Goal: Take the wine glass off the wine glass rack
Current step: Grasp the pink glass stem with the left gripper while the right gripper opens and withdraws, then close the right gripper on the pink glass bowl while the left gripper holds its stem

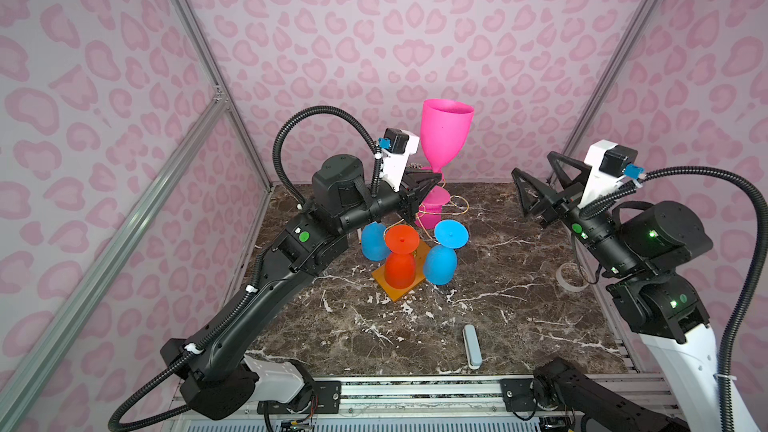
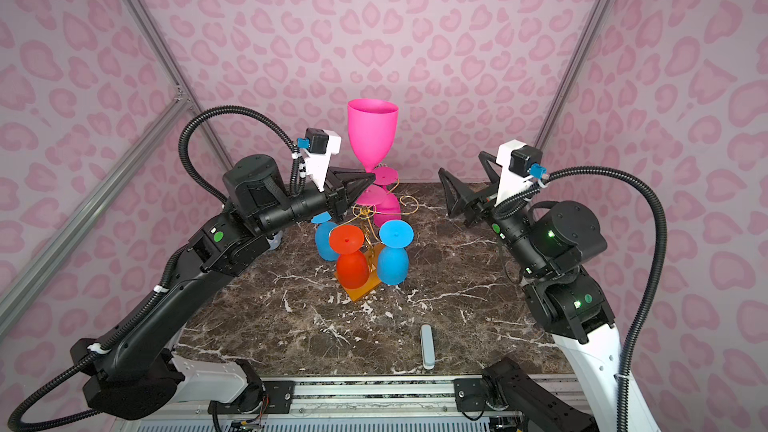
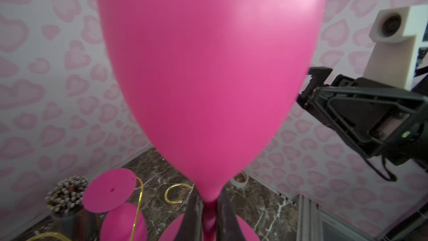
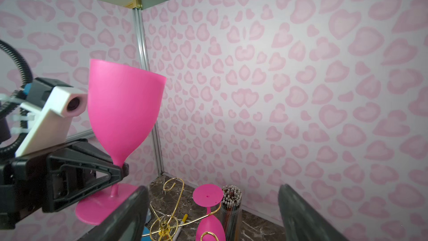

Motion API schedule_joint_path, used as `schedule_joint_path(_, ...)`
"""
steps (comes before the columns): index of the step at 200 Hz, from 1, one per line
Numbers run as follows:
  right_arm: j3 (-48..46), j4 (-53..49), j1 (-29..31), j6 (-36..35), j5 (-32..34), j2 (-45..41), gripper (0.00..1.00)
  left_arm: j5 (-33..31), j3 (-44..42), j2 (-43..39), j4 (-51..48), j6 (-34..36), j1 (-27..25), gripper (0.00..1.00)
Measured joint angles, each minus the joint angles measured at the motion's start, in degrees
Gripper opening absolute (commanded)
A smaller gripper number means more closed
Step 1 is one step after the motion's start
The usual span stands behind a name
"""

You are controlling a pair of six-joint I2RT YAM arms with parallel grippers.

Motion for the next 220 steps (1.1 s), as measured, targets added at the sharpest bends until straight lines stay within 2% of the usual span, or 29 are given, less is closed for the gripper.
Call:
schedule_joint_path(40,4.44,-4.66,-8.15,13.42,-10.82,5.29,0.74,-9.99,-1.55,-1.11,-0.81,16.52,-0.61,0.04)
schedule_joint_path(57,5.49,-5.81,-9.81,17.81,-15.69,6.84,0.71,-13.18,-2.71,-1.7,-0.76,22.93,-0.9,0.04)
schedule_joint_path(105,8.98,-10.25,-10.32,22.8,-24.63,10.05,0.65,-19.45,-6.12,-1.92,-0.63,38.14,-1.38,0.04)
schedule_joint_path(161,8.98,-12.96,-10.32,25.53,-29.29,11.39,0.6,-22.4,-6.93,-1.53,-0.52,48.11,-1.64,0.03)
schedule_joint_path(220,8.85,-13.73,-10.32,26.67,-32.2,12.15,0.58,-23.04,-7.15,-1.31,0.59,53.46,-1.64,0.03)
